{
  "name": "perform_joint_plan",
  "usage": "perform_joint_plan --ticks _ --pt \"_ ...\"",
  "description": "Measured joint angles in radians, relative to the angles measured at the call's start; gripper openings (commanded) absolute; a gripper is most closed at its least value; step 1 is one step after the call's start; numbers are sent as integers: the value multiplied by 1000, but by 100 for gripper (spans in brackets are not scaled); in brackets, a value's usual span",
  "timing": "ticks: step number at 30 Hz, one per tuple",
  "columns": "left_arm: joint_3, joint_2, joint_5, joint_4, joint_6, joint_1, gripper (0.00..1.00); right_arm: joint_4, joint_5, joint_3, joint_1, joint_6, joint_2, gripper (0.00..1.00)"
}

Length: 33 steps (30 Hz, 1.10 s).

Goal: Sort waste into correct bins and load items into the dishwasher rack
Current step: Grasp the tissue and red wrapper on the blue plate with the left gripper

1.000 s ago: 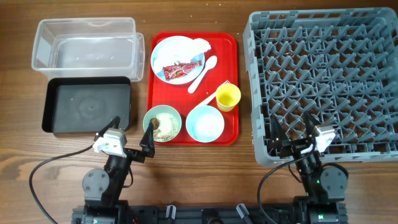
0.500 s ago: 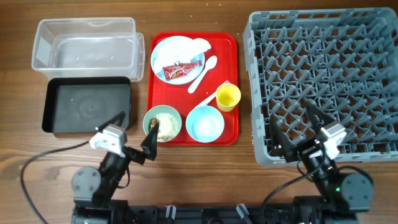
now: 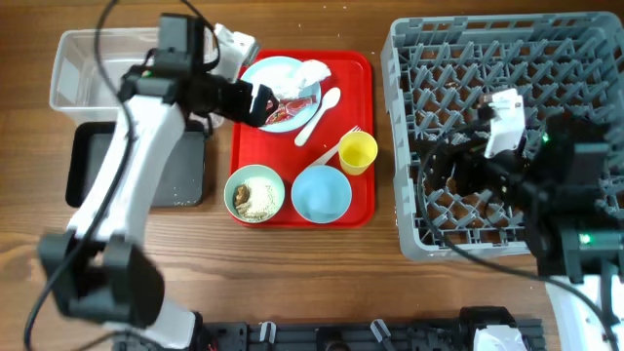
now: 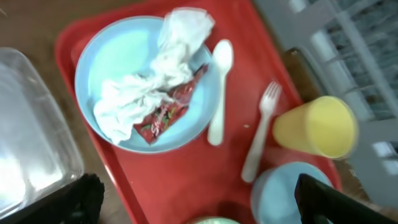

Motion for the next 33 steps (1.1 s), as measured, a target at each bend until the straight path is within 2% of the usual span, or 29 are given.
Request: perform_joint_plan --ticks 3,6,8,14,23,24,25,26,27,29,33 --pt "-1 137 -3 188 4 0 100 -27 0 1 0 0 60 100" --pt "5 185 -38 361 22 -4 100 -51 0 1 0 0 96 100" --pt "6 226 -80 420 51 -16 100 -69 0 1 0 0 109 100" --pt "6 346 -208 455 124 -115 100 -75 0 1 0 0 111 100" --pt "6 470 -237 435 108 -126 100 -82 0 1 0 0 111 100" --pt "8 471 -236 436 92 -126 84 -82 0 1 0 0 111 100" --pt "8 471 -236 436 82 -126 62 -82 0 1 0 0 111 100" --pt "9 471 -237 438 69 -126 31 -82 0 1 0 0 111 100" --pt "10 471 -237 434 63 -124 14 -82 0 1 0 0 111 99" --pt "11 471 -237 423 54 -121 4 -82 0 1 0 0 111 100" --pt "14 471 -237 409 20 -121 4 -82 0 1 0 0 111 100"
